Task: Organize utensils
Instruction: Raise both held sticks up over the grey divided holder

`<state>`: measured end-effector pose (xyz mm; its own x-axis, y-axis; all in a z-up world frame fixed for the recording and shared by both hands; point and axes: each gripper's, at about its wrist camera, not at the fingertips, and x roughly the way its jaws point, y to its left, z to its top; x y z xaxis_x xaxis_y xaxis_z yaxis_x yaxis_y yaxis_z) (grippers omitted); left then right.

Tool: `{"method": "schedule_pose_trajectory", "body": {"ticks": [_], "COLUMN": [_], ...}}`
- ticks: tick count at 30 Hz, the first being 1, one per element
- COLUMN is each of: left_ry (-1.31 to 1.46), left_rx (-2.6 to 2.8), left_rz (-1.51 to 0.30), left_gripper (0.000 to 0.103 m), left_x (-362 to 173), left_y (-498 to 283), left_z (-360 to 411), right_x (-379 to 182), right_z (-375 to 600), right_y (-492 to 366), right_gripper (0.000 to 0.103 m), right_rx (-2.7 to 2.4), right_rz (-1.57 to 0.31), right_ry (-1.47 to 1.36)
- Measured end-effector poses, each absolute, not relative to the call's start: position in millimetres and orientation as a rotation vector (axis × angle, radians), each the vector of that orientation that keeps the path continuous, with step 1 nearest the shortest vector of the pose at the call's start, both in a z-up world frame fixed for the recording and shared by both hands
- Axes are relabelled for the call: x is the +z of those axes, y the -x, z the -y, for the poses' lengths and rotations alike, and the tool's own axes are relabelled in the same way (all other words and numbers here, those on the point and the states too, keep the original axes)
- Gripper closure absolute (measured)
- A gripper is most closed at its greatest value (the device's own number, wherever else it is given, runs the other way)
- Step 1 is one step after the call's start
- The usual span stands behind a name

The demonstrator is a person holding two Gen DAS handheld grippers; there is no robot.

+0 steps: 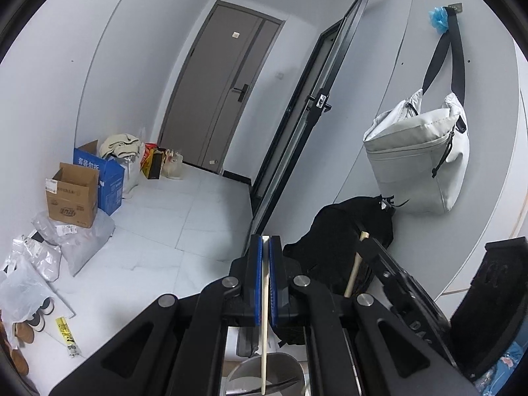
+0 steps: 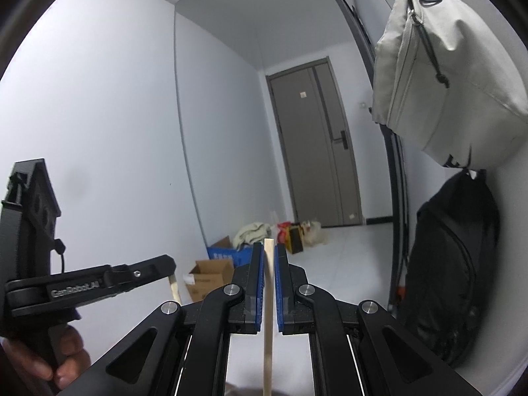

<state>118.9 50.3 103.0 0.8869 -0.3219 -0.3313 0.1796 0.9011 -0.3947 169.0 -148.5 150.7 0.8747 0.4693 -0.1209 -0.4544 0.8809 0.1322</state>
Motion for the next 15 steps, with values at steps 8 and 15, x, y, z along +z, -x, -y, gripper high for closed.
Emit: {"method": "schedule_pose_trajectory", "body": {"ticks": [8,15], "left_ry": [0.283,0.281], "left_rx": [-0.228,-0.267], "left_rz": [-0.419,-0.401], "left_gripper": [0.103,0.103], "left_x": [88.0,76.5], "left_y": [-138.9,-143.2], "left_z": [-40.0,-40.9], "right_x": [125.8,112.8], "right_z": [138.6,138.4], "right_y": [-186.3,-188.7], "right_gripper": [0.098,0.098], "right_rx": [0.48,0.481], "right_rz": [-0.12,-0.123], "right_ry": [-0.091,-0.104]}}
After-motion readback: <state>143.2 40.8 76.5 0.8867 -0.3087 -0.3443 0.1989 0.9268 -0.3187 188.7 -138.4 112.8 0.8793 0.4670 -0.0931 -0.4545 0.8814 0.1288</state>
